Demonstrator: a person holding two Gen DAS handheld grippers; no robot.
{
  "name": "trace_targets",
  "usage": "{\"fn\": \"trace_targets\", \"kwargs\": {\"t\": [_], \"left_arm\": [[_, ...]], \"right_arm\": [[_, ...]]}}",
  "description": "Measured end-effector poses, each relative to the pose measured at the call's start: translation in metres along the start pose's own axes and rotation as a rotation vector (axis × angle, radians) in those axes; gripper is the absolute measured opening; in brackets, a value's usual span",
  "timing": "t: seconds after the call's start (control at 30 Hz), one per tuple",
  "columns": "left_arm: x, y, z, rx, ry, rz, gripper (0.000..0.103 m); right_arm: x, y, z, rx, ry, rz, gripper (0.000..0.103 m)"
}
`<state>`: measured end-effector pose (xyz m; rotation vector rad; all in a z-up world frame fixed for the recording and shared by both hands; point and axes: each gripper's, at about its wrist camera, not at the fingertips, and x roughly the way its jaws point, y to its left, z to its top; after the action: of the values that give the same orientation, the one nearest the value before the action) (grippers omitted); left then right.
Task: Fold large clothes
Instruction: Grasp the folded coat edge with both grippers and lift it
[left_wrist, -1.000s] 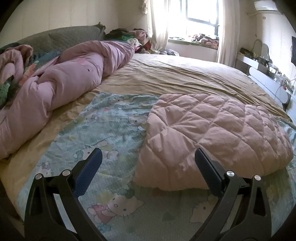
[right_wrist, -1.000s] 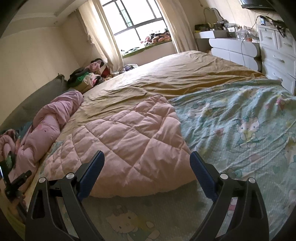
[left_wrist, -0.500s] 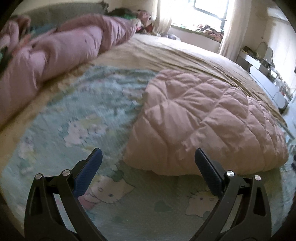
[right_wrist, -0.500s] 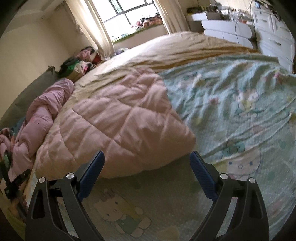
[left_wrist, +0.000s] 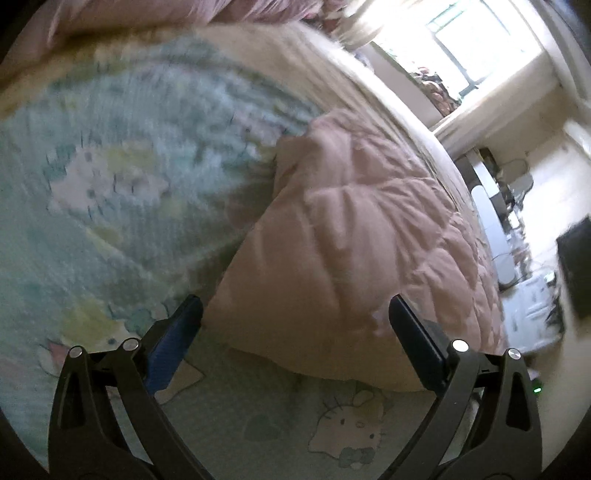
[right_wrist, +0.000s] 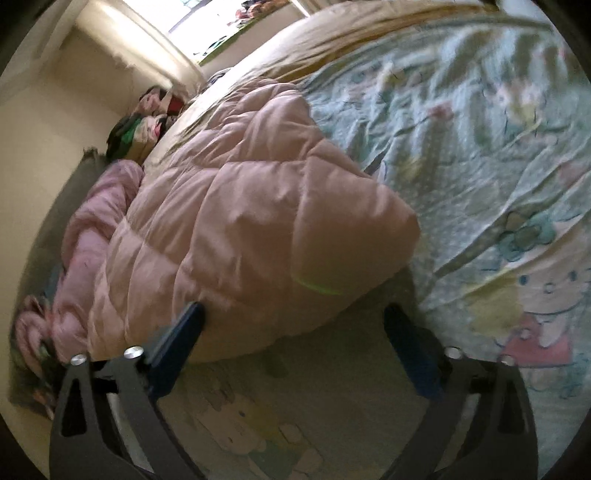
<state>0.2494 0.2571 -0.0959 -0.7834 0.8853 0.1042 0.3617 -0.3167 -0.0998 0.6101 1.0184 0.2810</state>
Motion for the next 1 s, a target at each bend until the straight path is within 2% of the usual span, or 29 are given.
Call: {"fn": "trace_targets", "kwargs": {"t": [0.1,0.23,0.43,0.6,0.63,0.73,0.77,0.8,0.87,0.9,1.0], "left_arm": [[0.015,0.017,-0.001,-0.095,0.052,-0.07,0.094],[0.028,0.023,0.002,-0.142,0.081,-0.118,0.095],[0.045,0.026,0.007,-0.182,0.105,-0.186,0.095],[0.059,0.023,0.012,-0.224,0.116,-0.247,0.095],[0.06,0.021,0.013,-0.222,0.113,-0.247,0.095],[0.06,0.01,0.013,-0.174,0.08,-0.228,0.09],[0.059,0.005,0.015,-0.147,0.066,-0.217,0.08],[0.055,-0.002,0.015,-0.103,0.042,-0.202,0.069],[0.044,-0.019,0.016,-0.018,0.002,-0.166,0.055],[0.04,-0.027,0.017,0.016,-0.011,-0.148,0.05],[0.025,-0.055,0.019,0.14,-0.058,-0.079,0.043]], "right_arm": [[0.01,-0.011,0.012,0.087,0.002,0.061,0.099],[0.026,-0.021,0.028,0.171,0.027,0.126,0.099],[0.041,-0.022,0.047,0.184,0.046,0.15,0.099],[0.05,-0.019,0.052,0.147,0.014,0.162,0.098],[0.051,-0.017,0.052,0.134,0.009,0.158,0.096],[0.049,-0.006,0.054,0.07,-0.008,0.142,0.075],[0.045,-0.001,0.054,0.028,-0.018,0.128,0.067],[0.042,0.005,0.055,-0.006,-0.026,0.115,0.063],[0.033,0.019,0.054,-0.094,-0.049,0.074,0.048],[0.028,0.029,0.054,-0.142,-0.065,0.062,0.045],[0.012,0.063,0.051,-0.29,-0.123,0.009,0.038]]}}
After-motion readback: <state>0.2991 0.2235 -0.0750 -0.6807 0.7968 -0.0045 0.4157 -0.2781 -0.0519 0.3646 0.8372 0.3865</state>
